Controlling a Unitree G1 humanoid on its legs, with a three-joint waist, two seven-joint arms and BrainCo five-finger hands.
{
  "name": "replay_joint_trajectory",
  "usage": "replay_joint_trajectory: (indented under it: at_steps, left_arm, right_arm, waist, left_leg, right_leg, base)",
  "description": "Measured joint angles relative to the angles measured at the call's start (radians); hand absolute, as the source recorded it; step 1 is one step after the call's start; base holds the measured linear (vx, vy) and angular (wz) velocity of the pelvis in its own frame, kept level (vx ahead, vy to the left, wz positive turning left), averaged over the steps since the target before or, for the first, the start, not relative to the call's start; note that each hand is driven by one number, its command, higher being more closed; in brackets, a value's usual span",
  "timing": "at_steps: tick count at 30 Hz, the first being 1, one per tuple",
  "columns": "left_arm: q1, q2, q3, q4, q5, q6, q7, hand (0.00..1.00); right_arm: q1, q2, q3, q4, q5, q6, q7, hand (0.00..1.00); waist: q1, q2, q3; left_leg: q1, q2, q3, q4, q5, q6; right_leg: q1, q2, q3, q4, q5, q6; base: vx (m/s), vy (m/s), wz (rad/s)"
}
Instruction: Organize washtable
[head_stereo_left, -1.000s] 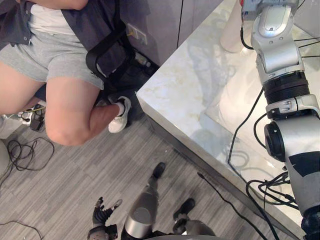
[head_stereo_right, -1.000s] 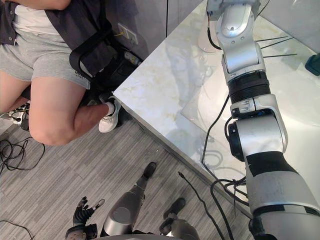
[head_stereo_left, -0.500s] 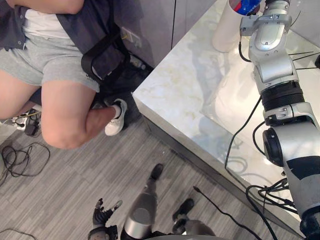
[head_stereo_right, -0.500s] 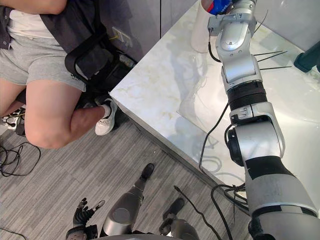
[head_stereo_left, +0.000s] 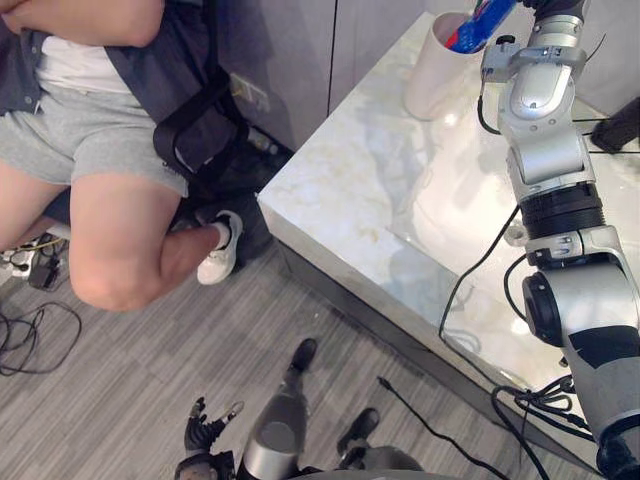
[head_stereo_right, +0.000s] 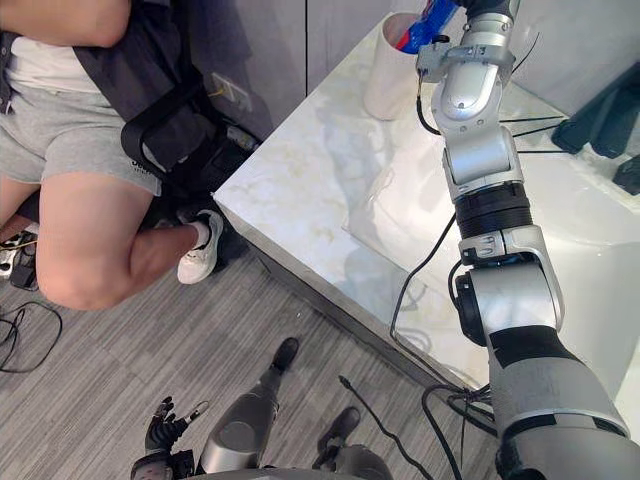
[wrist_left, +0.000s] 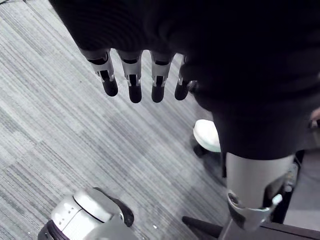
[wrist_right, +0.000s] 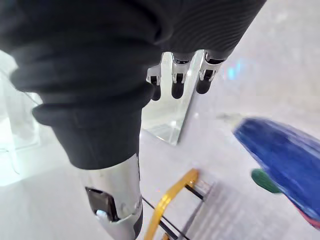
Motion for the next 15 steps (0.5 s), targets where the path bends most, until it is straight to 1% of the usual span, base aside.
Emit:
replay_joint_trajectory:
  at_steps: [2, 4, 5, 6, 8, 10, 12, 13, 15]
  left_arm:
    - [0.006, 0.001, 0.002, 0.002, 0.0, 0.0, -0.001, 0.0]
    - [0.012, 0.002, 0.003, 0.002, 0.0, 0.0, -0.015, 0.0]
    - [0.012, 0.004, 0.003, 0.003, 0.0, 0.001, -0.02, 0.0]
    - [0.013, 0.006, 0.003, 0.004, 0.0, 0.001, -0.021, 0.0]
    - [0.018, 0.012, 0.003, 0.005, -0.001, 0.001, -0.021, 0.0]
    - [0.019, 0.017, 0.003, 0.011, -0.002, 0.001, -0.022, 0.0]
    - [0.02, 0.017, 0.007, 0.017, -0.002, 0.001, -0.023, 0.0]
    - [0.02, 0.016, 0.014, 0.02, -0.002, 0.001, -0.024, 0.0]
    - [0.025, 0.015, 0.021, 0.025, -0.001, 0.001, -0.031, 0.0]
  right_arm:
    - [0.022, -0.006, 0.0, -0.052, 0.002, -0.001, 0.01, 0.0]
    - [0.025, -0.054, 0.0, -0.128, 0.002, -0.031, 0.02, 0.0]
    - [0.025, -0.069, 0.0, -0.142, 0.002, -0.04, 0.02, 0.0]
    - [0.025, -0.098, 0.0, -0.169, 0.003, -0.047, 0.019, 0.0]
    - [0.028, -0.129, 0.0, -0.207, 0.003, -0.063, 0.02, 0.0]
    - [0.07, -0.186, 0.0, -0.302, 0.003, -0.083, 0.025, 0.0]
    - [0.11, -0.232, -0.001, -0.368, 0.003, -0.101, 0.041, 0.0]
    - [0.152, -0.27, -0.016, -0.428, 0.002, -0.118, 0.05, 0.0]
    - [0.248, -0.306, -0.107, -0.506, 0.001, -0.149, 0.063, 0.0]
  waist:
    - [-0.004, -0.006, -0.023]
    - [-0.024, -0.007, -0.036]
    - [-0.027, -0.007, -0.036]
    - [-0.034, -0.013, -0.041]
    - [-0.049, -0.023, -0.06]
    - [-0.058, -0.035, -0.09]
    - [-0.072, -0.038, -0.105]
    - [-0.084, -0.039, -0.11]
    - [-0.106, -0.041, -0.128]
  left_leg:
    - [0.005, -0.001, -0.001, -0.002, 0.0, 0.0]
    - [0.009, -0.004, -0.01, -0.002, 0.0, 0.0]
    - [0.012, -0.005, -0.012, -0.002, 0.0, 0.0]
    - [0.02, -0.006, -0.012, -0.002, 0.0, 0.0]
    - [0.023, -0.006, -0.013, -0.002, 0.0, 0.0]
    - [0.027, -0.006, -0.006, -0.003, 0.0, 0.0]
    - [0.031, -0.006, -0.002, -0.002, 0.0, 0.0]
    - [0.037, -0.004, 0.006, -0.002, 0.0, 0.0]
    - [0.043, -0.002, 0.018, -0.003, 0.0, 0.0]
  right_leg:
    - [0.004, -0.001, -0.001, 0.001, -0.003, 0.001]
    - [0.015, -0.001, -0.018, 0.001, -0.005, 0.003]
    - [0.021, -0.001, -0.022, 0.002, -0.006, 0.005]
    - [0.028, -0.002, -0.022, 0.002, -0.007, 0.006]
    - [0.032, -0.002, -0.024, 0.001, -0.009, 0.006]
    - [0.033, -0.002, -0.02, 0.0, -0.009, 0.007]
    - [0.035, -0.003, -0.018, 0.001, -0.009, 0.007]
    - [0.037, -0.004, -0.01, 0.003, -0.009, 0.006]
    - [0.036, -0.006, 0.003, 0.006, -0.009, 0.006]
  base:
    - [-0.01, 0.007, 0.03]
    - [-0.02, 0.012, 0.17]
    - [-0.02, 0.008, 0.16]
    - [-0.01, 0.007, 0.06]
    - [-0.01, 0.002, 0.02]
    - [0.0, 0.0, -0.02]
    - [0.0, 0.006, -0.05]
    - [-0.03, 0.011, -0.13]
    - [-0.05, 0.018, -0.24]
